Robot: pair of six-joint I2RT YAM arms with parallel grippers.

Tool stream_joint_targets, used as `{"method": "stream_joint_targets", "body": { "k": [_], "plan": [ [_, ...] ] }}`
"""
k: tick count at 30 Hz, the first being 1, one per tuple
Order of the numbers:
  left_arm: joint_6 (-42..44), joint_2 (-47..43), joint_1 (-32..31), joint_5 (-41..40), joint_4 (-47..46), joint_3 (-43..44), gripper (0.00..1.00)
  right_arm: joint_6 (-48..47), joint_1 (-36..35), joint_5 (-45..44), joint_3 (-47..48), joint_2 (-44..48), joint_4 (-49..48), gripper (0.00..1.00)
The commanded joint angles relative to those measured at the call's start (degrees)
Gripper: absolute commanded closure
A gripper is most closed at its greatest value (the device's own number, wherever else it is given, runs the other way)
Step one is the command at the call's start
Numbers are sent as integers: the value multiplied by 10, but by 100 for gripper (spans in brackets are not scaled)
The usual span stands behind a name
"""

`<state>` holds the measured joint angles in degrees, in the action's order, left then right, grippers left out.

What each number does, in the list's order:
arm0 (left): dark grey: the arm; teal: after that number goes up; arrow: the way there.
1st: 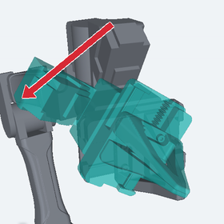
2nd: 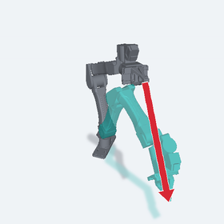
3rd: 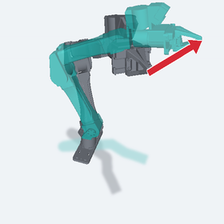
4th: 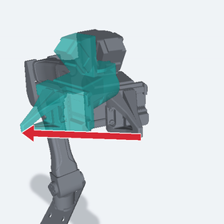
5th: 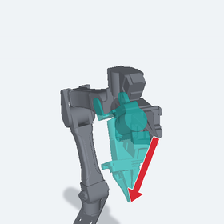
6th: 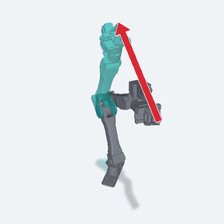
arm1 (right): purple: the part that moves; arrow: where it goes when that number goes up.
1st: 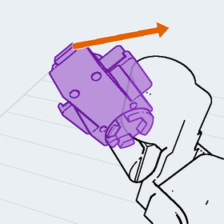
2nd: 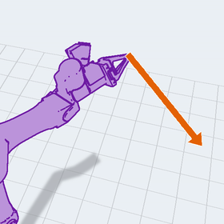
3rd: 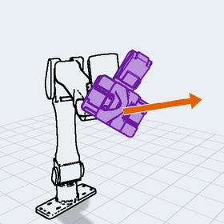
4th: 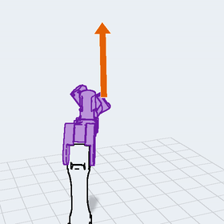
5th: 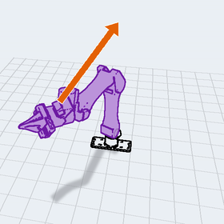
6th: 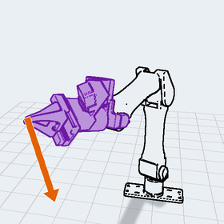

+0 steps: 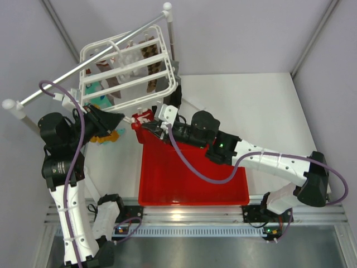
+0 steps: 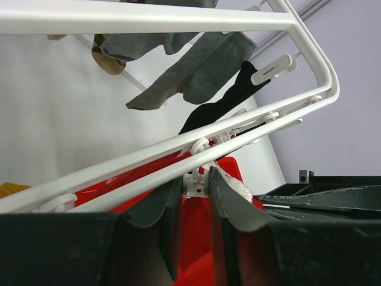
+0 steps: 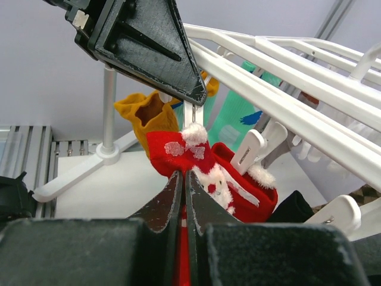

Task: Clip the socks to the hanger
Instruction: Clamp the sock onto the hanger.

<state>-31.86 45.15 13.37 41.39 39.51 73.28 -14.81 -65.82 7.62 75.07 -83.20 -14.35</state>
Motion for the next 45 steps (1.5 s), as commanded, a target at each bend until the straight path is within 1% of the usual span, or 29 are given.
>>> {"method": "stream_joint_targets", "body": {
  "k": [1,5,15,32,34,36,37,40,42,45],
  "plan": [
    [-15,0,1,23,-8,9,100,-5,1,14,-4,22,-50,100],
    [-26,-1,0,27,-14,6,100,0,-2,30,-2,10,-65,100],
    [-43,-1,1,29,-23,-1,100,33,-8,35,5,-6,-113,100],
    [-68,-1,3,36,-29,0,100,28,-4,25,-18,-3,-122,100],
    [-72,-1,3,37,-31,2,95,27,-4,27,-21,-2,-124,100],
    [-73,1,3,39,-30,5,88,27,-3,27,-22,-1,-125,100],
    [-74,1,4,39,-30,6,82,27,-2,28,-21,-2,-126,100],
    [-75,1,3,40,-29,8,73,26,0,28,-17,-6,-128,100],
    [-73,0,3,40,-28,10,68,26,2,28,-14,-7,-128,100],
    [-69,0,3,38,-27,12,64,24,3,29,-11,-9,-128,100]
  ]
}}
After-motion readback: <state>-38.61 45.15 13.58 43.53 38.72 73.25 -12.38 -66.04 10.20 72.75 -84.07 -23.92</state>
